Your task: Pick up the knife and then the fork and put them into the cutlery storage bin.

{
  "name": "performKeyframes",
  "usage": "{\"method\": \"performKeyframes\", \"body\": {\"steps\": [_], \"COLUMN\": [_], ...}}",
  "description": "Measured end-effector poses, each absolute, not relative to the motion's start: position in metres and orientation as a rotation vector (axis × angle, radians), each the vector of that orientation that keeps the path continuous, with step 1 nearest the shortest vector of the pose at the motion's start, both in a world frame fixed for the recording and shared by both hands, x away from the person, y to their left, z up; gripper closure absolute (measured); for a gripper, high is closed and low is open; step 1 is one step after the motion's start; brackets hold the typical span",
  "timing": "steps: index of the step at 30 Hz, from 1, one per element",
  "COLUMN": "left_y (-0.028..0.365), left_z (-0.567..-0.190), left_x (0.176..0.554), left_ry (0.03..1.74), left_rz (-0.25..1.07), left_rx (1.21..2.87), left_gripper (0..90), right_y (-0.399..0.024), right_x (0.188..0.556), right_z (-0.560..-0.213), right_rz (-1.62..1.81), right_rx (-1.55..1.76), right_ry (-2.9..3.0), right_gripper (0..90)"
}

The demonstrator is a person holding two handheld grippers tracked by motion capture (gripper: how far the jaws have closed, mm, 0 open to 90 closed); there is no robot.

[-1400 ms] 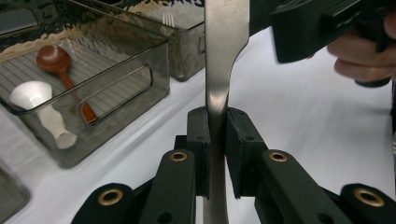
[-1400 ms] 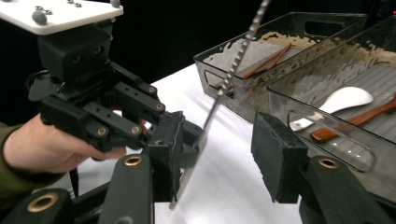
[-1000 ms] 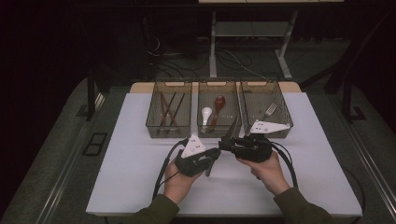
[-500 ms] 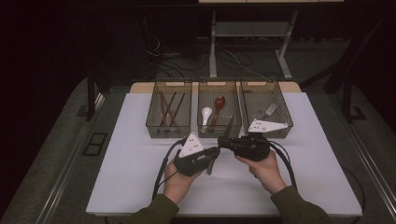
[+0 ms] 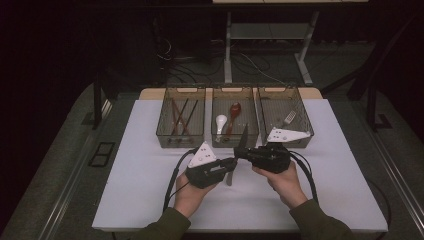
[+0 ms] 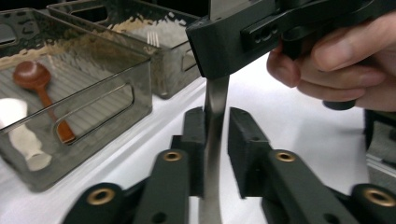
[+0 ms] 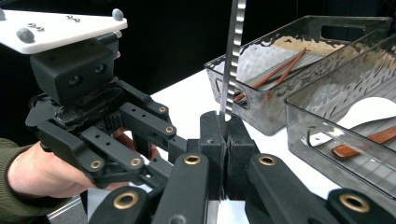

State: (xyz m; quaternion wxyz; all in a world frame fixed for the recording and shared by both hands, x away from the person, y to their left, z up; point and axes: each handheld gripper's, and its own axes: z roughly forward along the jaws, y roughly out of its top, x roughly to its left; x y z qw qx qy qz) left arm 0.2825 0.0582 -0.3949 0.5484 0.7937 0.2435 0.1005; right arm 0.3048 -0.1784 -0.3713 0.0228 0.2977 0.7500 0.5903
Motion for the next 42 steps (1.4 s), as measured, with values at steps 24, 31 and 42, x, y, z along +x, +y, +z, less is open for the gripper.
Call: {"method": "performKeyframes", "body": {"steps": [24,31,42], "left_y": [0.130,0.154,0.177], "left_z": [-0.413,-0.419,-0.430], "left_x": [0.285,0.276,0.274], "left_ry": [0.529,0.547,0.589], "left_rz": [0.215,0.236,0.226], "left_rx": [1.897,1.890,1.902], "left_gripper": [42.2,33.3,15.7], "right_y": [-0.206,-0.218,-0.241], "right_x": [0.310,0.314,0.323], "right_z": [-0.367,-0.364,-0.354], "right_rz": [1.716,1.704,1.628], "right_rx": [0.952,0.980,1.006], "right_ry": [2.274,2.240,2.210], "right_gripper": [88.5,88.5,88.5]}}
